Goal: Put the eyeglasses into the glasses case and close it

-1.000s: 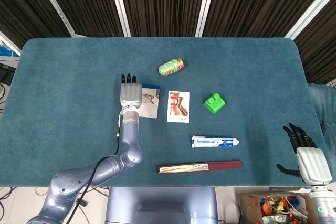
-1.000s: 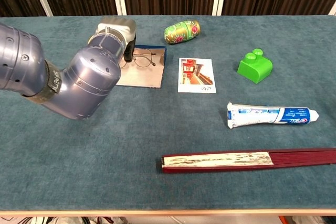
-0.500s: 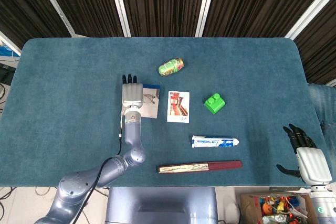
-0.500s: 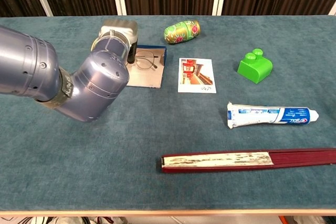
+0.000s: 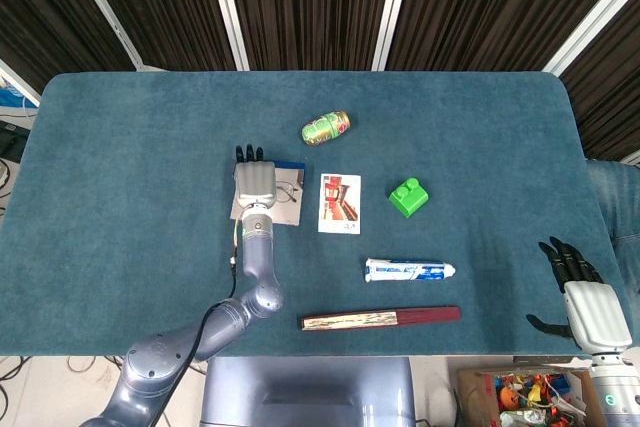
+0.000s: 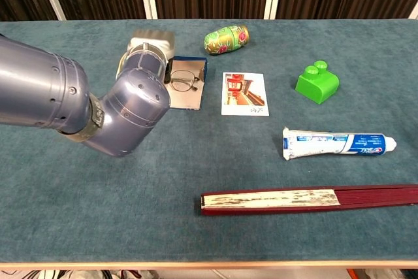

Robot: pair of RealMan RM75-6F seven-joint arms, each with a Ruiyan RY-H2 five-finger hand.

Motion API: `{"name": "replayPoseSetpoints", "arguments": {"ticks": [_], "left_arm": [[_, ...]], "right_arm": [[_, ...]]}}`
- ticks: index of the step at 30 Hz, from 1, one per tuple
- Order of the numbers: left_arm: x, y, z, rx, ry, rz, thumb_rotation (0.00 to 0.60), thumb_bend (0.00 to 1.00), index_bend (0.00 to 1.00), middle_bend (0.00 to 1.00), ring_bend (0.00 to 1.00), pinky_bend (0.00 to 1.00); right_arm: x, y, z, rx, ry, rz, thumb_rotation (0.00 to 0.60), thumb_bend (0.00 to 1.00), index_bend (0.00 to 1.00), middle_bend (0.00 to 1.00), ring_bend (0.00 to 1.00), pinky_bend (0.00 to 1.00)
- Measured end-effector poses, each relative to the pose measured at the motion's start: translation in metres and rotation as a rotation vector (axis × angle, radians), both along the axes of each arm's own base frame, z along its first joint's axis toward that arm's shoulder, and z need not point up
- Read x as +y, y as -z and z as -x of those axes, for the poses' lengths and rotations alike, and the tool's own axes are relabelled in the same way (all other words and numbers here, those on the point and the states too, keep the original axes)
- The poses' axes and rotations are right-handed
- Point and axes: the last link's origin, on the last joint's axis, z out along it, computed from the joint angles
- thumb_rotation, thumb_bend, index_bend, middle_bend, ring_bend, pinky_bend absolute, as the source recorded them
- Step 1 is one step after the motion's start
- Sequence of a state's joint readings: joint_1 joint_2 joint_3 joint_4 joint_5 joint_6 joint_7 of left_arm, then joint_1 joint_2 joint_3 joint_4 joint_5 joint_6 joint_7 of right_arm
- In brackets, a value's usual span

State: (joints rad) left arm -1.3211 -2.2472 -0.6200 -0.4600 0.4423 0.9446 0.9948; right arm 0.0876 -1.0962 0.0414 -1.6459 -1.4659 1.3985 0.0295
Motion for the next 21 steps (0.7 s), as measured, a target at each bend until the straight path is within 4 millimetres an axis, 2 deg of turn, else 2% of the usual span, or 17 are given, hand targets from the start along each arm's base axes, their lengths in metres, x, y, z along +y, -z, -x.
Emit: {"name": "replayPoseSetpoints", "arguments": {"ticks": [9,21], "left_arm": [[0.001,0.003,-0.002,-0.002,-0.005,0.002,0.600,0.43,0.37,0.13,0.00,0.00],[-0.003,-0.003,-0.010,-0.003,0.029,-0.033,0.600,0.43,0.35,0.13,0.00,0.00]], "right_arm": [[0.000,0.000,0.000,0.001,0.002,-0.002,0.600,0.05,0.05,0.00,0.04,0.18],[0.000,0.000,-0.001,0.004,-0.001,-0.004,0.600,0.05,0.05,0.00,0.04,0.18]]}}
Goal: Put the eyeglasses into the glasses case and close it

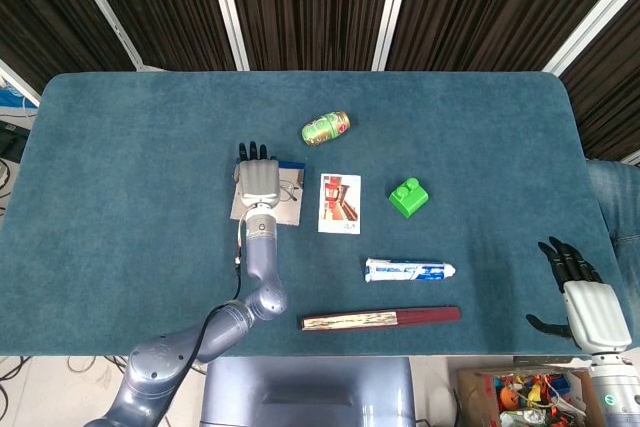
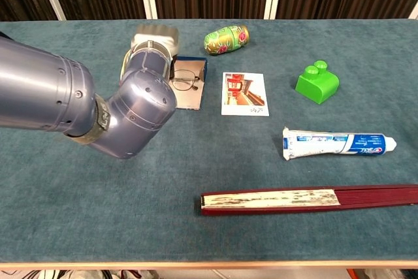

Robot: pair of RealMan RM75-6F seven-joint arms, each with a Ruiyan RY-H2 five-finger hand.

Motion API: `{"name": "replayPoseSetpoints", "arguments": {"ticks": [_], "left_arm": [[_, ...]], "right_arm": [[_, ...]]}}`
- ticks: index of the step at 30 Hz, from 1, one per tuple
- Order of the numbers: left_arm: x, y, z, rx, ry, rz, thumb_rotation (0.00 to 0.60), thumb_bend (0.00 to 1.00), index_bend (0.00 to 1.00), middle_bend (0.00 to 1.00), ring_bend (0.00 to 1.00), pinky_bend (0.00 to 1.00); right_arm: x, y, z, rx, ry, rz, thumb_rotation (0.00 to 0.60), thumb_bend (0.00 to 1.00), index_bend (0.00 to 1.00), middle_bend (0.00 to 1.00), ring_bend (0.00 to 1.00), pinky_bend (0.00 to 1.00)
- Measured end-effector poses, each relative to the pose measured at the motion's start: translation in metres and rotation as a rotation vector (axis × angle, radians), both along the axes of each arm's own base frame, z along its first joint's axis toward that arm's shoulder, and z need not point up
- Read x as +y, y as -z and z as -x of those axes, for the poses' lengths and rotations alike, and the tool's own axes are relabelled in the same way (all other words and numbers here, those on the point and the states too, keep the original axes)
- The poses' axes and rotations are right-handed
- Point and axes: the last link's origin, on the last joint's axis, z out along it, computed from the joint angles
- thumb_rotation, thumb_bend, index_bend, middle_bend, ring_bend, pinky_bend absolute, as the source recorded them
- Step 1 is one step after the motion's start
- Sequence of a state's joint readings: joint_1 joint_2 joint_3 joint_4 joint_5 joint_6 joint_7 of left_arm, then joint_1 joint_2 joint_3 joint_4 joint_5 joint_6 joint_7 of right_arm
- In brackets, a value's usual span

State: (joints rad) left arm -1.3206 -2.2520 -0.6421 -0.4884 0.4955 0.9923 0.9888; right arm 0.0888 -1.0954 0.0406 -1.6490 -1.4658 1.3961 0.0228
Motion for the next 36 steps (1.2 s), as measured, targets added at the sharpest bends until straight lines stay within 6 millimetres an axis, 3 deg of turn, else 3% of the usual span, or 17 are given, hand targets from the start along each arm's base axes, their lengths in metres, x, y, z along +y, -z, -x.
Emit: {"name": "replayPoseSetpoints", "arguments": {"ticks": [9,11,16,20,25,30,36], "left_arm": [[-0.013,-0.012,-0.002,-0.010,0.046,-0.009,0.600,0.43,0.35,0.13,0.00,0.04],[-0.017,-0.016,-0.003,-0.021,0.058,-0.006,0.600,0.43,0.34,0.15,0.04,0.12],[-0.032,-0.033,-0.002,-0.045,0.104,0.022,0.600,0.43,0.30,0.25,0.24,0.42],[-0.043,-0.048,0.008,-0.031,0.135,0.048,0.600,0.43,0.24,0.33,0.37,0.57],[-0.053,-0.063,0.030,-0.025,0.130,0.079,0.600,0.44,0.14,0.51,0.56,0.73],[-0.061,-0.064,0.041,-0.064,0.105,0.133,0.600,0.46,0.07,0.66,0.65,0.77],[-0.071,-0.059,0.053,-0.108,0.054,0.220,0.600,0.46,0.00,0.69,0.67,0.78]], "right_arm": [[0.000,0.000,0.000,0.002,-0.002,0.000,0.600,0.06,0.05,0.00,0.04,0.18],[0.000,0.001,0.000,0.002,-0.001,-0.001,0.600,0.06,0.05,0.00,0.04,0.18],[0.000,0.000,0.000,0.000,0.001,0.002,0.600,0.06,0.05,0.00,0.04,0.18],[0.000,0.001,0.000,0.000,0.001,0.001,0.600,0.06,0.05,0.00,0.04,0.18],[-0.001,0.000,0.000,-0.002,0.006,0.003,0.600,0.06,0.05,0.00,0.04,0.18],[-0.001,0.001,0.000,-0.005,0.008,0.002,0.600,0.06,0.05,0.00,0.04,0.18],[-0.001,0.001,0.000,-0.006,0.013,0.000,0.600,0.06,0.05,0.00,0.04,0.18]]}}
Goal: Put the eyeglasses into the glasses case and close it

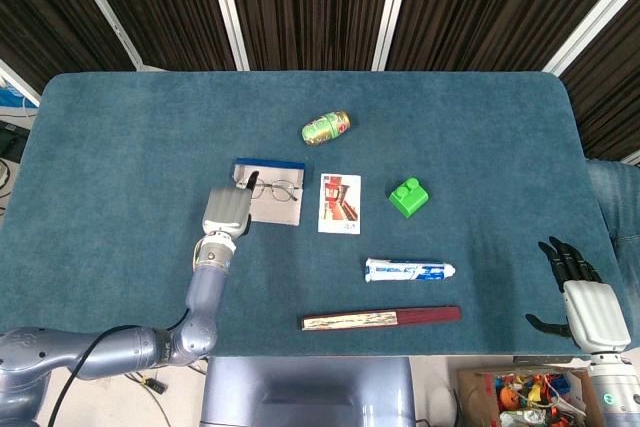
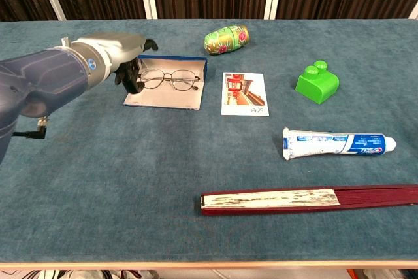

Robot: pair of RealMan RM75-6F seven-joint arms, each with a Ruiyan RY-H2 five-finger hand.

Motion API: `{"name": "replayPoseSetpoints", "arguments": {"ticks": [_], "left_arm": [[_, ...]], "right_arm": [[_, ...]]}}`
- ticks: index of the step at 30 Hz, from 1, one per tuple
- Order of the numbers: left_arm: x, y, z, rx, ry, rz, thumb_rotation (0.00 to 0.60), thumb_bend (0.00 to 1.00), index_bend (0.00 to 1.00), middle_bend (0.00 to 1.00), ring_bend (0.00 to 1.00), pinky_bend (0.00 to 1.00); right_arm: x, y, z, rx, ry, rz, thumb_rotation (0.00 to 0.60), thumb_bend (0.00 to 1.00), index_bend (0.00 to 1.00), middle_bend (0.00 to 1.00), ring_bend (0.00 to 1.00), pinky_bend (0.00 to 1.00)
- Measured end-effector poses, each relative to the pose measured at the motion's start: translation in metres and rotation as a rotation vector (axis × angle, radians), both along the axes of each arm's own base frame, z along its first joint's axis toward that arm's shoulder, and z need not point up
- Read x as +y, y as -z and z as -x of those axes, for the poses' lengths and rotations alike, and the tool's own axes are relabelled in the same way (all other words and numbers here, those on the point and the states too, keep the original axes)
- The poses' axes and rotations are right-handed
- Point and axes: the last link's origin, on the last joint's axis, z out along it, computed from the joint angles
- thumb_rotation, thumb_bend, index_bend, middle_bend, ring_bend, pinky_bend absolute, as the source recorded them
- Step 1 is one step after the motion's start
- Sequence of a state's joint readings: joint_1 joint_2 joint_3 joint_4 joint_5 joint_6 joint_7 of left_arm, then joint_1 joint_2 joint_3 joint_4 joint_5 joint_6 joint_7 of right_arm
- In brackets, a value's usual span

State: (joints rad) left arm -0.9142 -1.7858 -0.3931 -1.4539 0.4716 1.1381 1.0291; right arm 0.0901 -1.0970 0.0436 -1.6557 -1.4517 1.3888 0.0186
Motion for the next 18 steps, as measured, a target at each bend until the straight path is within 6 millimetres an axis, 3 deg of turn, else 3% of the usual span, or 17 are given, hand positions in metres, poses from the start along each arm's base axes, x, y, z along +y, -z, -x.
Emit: {"name": "replayPoseSetpoints", "arguments": {"ticks": [18], "left_arm": [[0.002,0.019,0.012,-0.040,-0.086,0.097,0.600,0.46,0.00,0.72,0.69,0.79]], "right_arm": [[0.000,0.000,0.000,0.000,0.006,-0.001,0.600,0.07,0.05,0.00,0.04,0.18]]}}
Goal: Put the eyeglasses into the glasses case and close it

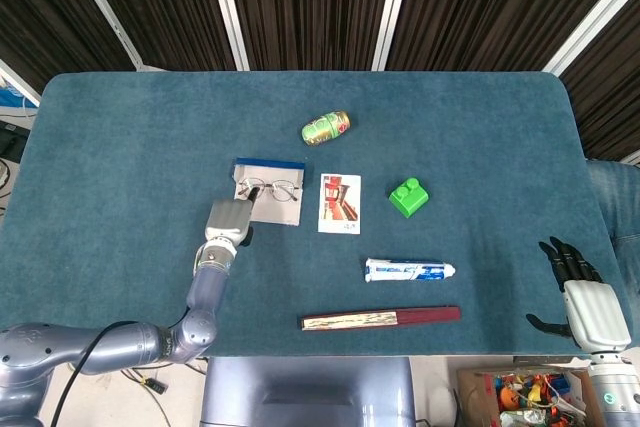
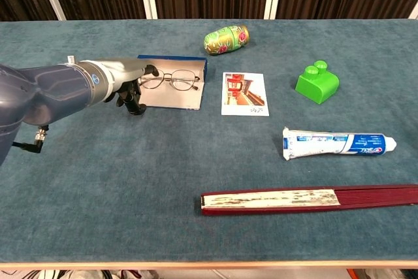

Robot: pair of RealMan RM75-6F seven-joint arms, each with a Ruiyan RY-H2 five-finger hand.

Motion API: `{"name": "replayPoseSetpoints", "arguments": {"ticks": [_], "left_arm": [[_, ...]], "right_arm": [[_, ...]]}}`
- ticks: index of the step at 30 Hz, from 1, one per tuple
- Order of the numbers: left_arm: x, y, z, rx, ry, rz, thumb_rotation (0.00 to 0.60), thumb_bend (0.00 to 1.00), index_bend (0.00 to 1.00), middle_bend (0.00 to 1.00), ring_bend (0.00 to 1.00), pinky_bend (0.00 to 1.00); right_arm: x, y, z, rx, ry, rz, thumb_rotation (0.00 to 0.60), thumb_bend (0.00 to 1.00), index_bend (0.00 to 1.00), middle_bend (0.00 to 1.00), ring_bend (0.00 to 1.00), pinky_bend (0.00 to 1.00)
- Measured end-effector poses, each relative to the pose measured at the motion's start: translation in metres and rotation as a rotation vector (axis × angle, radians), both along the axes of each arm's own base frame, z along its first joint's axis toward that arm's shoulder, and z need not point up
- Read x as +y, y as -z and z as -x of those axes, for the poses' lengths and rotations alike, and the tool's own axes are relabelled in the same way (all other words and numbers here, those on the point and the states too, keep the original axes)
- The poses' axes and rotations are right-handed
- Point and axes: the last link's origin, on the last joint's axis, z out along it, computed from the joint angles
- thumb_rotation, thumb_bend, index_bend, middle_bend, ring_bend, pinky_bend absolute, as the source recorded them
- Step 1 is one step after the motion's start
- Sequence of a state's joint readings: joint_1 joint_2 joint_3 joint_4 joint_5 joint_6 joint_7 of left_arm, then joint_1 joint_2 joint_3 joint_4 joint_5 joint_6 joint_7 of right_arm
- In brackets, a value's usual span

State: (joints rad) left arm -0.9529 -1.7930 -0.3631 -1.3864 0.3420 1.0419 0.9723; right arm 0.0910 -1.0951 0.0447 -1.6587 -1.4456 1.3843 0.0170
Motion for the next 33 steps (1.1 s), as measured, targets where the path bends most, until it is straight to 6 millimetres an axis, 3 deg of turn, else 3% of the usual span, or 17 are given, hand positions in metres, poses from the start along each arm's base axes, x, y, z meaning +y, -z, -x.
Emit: {"name": "replayPoseSetpoints", "arguments": {"ticks": [33], "left_arm": [[0.007,0.019,-0.014,0.025,0.048,-0.029,0.600,0.46,0.00,0.72,0.69,0.79]], "right_arm": [[0.000,-0.001,0.001,0.005,0.012,0.004,0.600,0.08,0.05,0.00,0.04,0.18]]}}
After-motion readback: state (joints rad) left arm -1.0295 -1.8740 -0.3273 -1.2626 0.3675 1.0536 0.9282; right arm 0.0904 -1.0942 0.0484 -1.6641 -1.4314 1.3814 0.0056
